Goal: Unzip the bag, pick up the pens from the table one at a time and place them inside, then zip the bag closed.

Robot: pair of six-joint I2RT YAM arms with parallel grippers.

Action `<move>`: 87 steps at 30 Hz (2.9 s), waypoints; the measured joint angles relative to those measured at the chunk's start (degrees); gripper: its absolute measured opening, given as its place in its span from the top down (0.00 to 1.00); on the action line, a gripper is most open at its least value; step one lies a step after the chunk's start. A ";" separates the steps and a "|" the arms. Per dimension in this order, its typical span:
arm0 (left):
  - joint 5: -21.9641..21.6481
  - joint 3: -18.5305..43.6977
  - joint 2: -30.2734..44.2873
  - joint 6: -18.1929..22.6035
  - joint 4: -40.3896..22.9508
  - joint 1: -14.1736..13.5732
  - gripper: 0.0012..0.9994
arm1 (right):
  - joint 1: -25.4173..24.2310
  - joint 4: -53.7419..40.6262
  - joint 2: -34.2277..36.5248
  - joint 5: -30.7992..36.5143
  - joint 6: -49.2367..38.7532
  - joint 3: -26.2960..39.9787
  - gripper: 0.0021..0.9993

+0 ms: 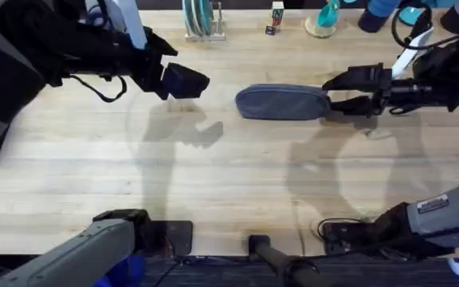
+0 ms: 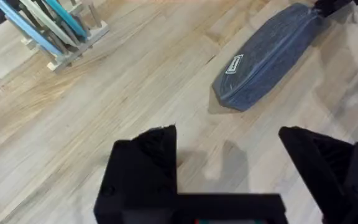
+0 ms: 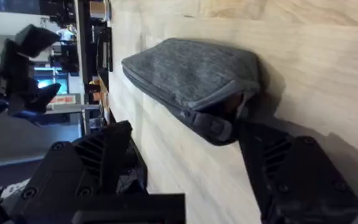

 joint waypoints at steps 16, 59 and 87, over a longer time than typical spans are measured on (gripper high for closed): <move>0.02 0.00 -0.02 0.00 0.02 0.00 0.00 | 0.00 -6.31 -1.26 -2.75 -5.09 6.27 0.00; 0.02 0.00 0.07 0.00 0.87 0.00 0.00 | 1.55 -21.83 -16.29 4.77 -11.70 7.19 0.00; 0.02 0.00 0.07 -0.14 1.32 0.00 0.00 | 0.94 -26.92 -35.54 40.69 9.14 13.02 0.00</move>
